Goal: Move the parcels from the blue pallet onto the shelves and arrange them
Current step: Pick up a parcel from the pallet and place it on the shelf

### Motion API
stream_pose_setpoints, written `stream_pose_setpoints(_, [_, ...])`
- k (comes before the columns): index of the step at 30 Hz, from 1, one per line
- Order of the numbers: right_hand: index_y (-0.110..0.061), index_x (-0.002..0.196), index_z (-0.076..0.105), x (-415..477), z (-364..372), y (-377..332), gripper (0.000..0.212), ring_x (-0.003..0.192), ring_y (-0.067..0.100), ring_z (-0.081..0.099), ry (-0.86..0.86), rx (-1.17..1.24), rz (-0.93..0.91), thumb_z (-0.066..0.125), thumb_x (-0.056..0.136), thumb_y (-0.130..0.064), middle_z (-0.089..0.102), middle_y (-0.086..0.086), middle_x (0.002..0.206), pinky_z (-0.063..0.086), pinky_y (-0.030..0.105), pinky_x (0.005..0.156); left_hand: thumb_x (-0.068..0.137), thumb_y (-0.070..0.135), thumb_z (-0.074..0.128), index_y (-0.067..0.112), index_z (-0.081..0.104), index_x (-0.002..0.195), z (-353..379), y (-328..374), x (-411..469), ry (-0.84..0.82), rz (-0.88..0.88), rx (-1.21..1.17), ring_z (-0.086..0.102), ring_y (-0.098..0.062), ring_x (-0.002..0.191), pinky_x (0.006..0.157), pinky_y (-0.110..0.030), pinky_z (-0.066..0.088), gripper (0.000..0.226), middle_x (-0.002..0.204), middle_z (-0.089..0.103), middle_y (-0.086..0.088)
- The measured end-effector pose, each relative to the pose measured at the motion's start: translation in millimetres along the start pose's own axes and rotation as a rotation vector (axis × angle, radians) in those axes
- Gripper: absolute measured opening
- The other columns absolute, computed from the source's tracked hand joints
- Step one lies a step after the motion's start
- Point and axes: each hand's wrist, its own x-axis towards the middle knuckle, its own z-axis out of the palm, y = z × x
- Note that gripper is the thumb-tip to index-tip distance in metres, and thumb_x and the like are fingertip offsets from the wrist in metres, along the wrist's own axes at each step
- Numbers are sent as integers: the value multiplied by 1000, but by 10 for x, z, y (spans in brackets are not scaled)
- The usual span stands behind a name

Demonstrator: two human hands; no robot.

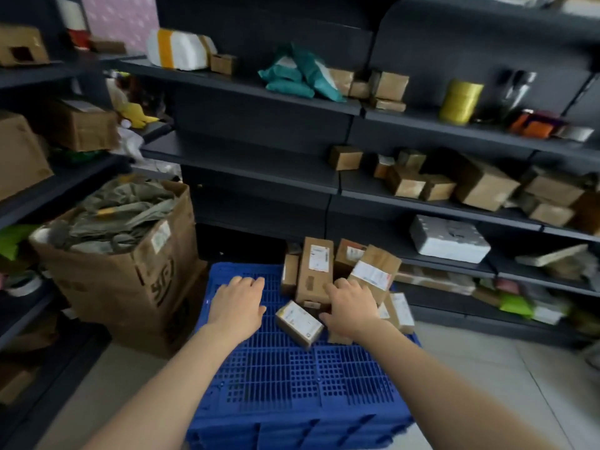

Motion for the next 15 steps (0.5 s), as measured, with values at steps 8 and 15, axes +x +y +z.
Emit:
stream_pose_setpoints(8, [-18,133,45,229,400,1014,54,126,28,42,-111,70,183,56,88,-47,50,7,133,38,41,102,97,36,49,18,35,143,312,914,801,-56,144,-24,41,-23,129,101,-37,41,52,138,49,-1])
stream_pose_setpoints(15, [-21,132,45,711,761,1617,47,124,26,44,-193,159,323,52,91,-43,51,6,132,40,40,101,96,37,50,17,39,141,749,1335,1686,-161,236,-57,43,-22,127,101,-36,41,51,136,51,-2])
